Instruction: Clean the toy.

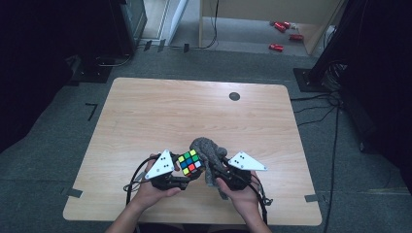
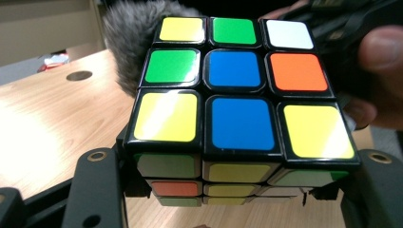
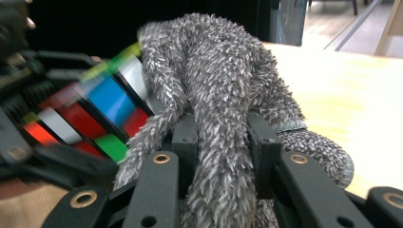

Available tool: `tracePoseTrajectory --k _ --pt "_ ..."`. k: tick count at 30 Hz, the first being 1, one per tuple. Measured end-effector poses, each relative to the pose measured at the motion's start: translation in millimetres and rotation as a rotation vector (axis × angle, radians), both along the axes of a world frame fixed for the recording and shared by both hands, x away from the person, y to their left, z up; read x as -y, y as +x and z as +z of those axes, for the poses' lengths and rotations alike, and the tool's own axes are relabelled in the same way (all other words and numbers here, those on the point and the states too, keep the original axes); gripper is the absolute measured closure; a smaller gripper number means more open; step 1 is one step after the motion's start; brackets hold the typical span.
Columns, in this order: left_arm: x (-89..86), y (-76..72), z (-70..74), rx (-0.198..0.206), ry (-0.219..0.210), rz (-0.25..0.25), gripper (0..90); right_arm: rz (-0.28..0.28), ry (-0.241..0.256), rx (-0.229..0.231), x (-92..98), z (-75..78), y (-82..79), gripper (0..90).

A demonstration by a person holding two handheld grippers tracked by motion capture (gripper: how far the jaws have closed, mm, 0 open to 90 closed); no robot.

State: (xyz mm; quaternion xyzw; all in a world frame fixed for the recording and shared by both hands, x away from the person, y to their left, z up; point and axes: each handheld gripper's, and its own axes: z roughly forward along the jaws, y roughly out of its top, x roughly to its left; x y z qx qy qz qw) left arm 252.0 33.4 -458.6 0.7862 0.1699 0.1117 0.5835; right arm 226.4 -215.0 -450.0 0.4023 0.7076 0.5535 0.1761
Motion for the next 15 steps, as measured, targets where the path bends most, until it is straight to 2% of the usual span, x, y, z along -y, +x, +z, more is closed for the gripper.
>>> tracePoseTrajectory --k 2,5,7,11,15 --pt "-0.2 0.6 -1.2 0.002 0.001 -0.005 34.8 0.003 0.006 -0.008 0.4 -0.3 0.5 70.6" --pt "4.6 -0.8 -3.8 0.023 0.048 -0.011 34.8 0.007 0.035 -0.003 1.1 3.5 -1.7 70.6" --pt "7.1 -1.5 -5.4 0.025 0.067 -0.012 34.8 0.023 0.069 0.027 0.2 9.6 -5.8 70.6" --pt "5.5 0.3 -4.6 0.009 0.057 -0.010 34.8 0.040 0.086 0.093 -1.8 18.2 -12.3 70.6" --pt "1.1 2.6 -2.7 -0.011 0.035 -0.004 34.8 0.032 0.070 0.066 -1.5 6.5 -7.4 70.6"
